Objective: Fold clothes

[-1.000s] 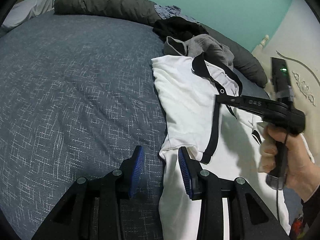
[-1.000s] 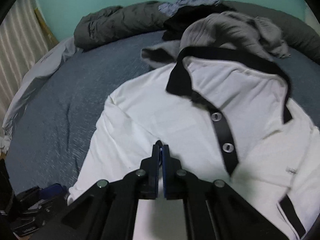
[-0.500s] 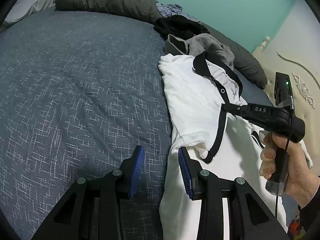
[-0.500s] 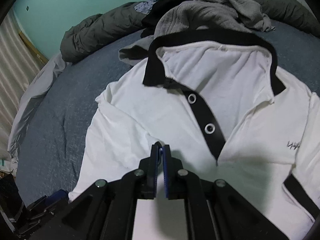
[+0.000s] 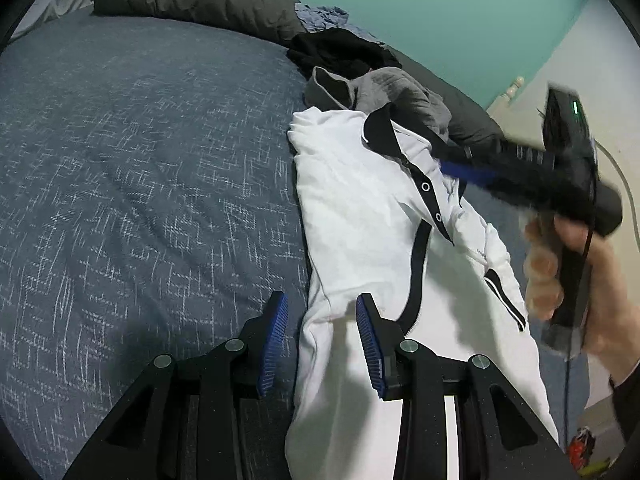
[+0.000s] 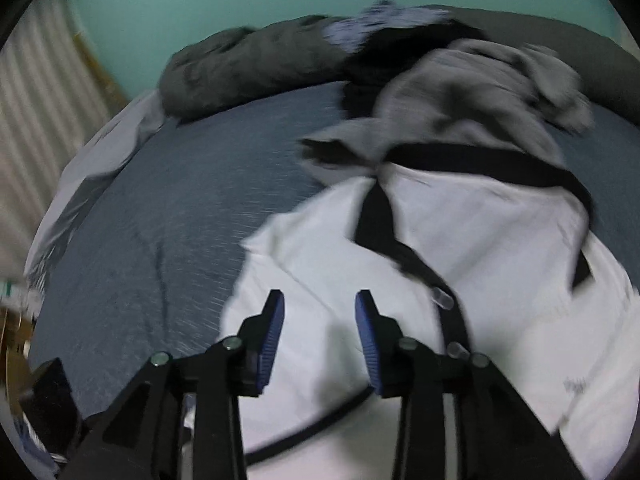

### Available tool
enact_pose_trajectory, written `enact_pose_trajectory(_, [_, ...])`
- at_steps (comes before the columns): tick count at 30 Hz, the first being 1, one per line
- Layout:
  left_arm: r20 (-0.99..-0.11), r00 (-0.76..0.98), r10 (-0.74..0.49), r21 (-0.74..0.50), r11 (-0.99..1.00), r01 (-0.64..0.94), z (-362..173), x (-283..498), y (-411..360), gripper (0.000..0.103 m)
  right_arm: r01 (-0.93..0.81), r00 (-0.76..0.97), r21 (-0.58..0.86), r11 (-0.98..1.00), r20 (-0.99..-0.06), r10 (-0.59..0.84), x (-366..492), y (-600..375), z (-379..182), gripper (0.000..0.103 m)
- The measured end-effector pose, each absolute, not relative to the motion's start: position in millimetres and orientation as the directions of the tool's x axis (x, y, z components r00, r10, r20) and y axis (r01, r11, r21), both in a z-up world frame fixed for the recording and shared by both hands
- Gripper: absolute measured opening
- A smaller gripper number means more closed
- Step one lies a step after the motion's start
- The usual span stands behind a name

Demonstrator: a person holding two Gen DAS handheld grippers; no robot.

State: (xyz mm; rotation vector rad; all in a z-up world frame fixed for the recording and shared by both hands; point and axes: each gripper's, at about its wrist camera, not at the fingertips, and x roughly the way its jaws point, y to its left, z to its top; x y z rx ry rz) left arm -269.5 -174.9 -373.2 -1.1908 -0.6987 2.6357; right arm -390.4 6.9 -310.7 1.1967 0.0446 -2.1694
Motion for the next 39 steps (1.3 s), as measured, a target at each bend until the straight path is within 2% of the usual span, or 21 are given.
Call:
enact_pose_trajectory(2, [-0.671,-0.66,0.336,-0.478,-0.878,0.038,-376.6,-271.3,-174.7,0.022,0.6,-0.354,0.225,-0.767,-0.786,-0.507,-393.9,-17.5,-310.7,0.038])
enact_pose_trajectory(4, [-0.677,-0.655,0.336,-0.473,-0.88,0.038,-380.1,-271.9,-174.5,0.018,0.644,-0.338,0.18,-0.743,-0.804,-0.488,-397.4,-41.8,-310.8,0.038])
enact_pose_trajectory(14, [-0.676,-0.658,0.332,-0.482,-0.874,0.054,-384.7,-266.1,-169.3,0.015,0.73,-0.318,0.011,-0.683,-0.879,-0.355,-421.5,-131.2,-340.5,0.037])
enact_pose_trajectory(15, [-0.676,-0.658,0.332,-0.48,-0.875,0.052,-384.7,-266.0,-168.6,0.015,0.729,-0.319,-0.005,-0.684,-0.887,-0.333,-424.1,-134.7,-345.9,0.034])
enact_pose_trajectory(16, [-0.678,-0.657,0.33,-0.477,-0.878,0.051,-384.8,-265.5,-168.1,0.015,0.727,-0.319,-0.021,-0.686,-0.895,-0.31,-426.8,-137.7,-351.7,0.021])
enact_pose_trajectory(19, [-0.679,-0.656,0.329,-0.473,-0.88,0.048,-385.0,-264.7,-167.2,0.014,0.714,-0.331,-0.043,-0.699,-0.9,-0.283,-435.2,-138.6,-361.9,0.004])
enact_pose_trajectory(26, [-0.68,-0.655,0.329,-0.474,-0.879,0.05,-384.5,-266.2,-165.1,0.014,0.644,-0.415,-0.026,-0.765,-0.852,-0.32,-456.4,-123.1,-350.2,0.003])
enact_pose_trajectory(32, [-0.682,-0.655,0.326,-0.471,-0.88,0.053,-383.2,-268.3,-162.2,0.014,0.604,-0.411,0.004,-0.797,-0.856,-0.315,-465.9,-119.8,-358.9,0.003])
enact_pose_trajectory(36, [-0.684,-0.653,0.327,-0.473,-0.879,0.055,-382.5,-271.0,-161.8,0.014,0.626,-0.327,0.049,-0.778,-0.89,-0.319,-467.5,-125.3,-373.1,0.003])
enact_pose_trajectory(39, [-0.684,-0.652,0.327,-0.473,-0.879,0.056,-381.4,-272.4,-165.1,0.014,0.631,-0.347,0.023,-0.776,-0.886,-0.308,-465.4,-125.1,-368.5,0.007])
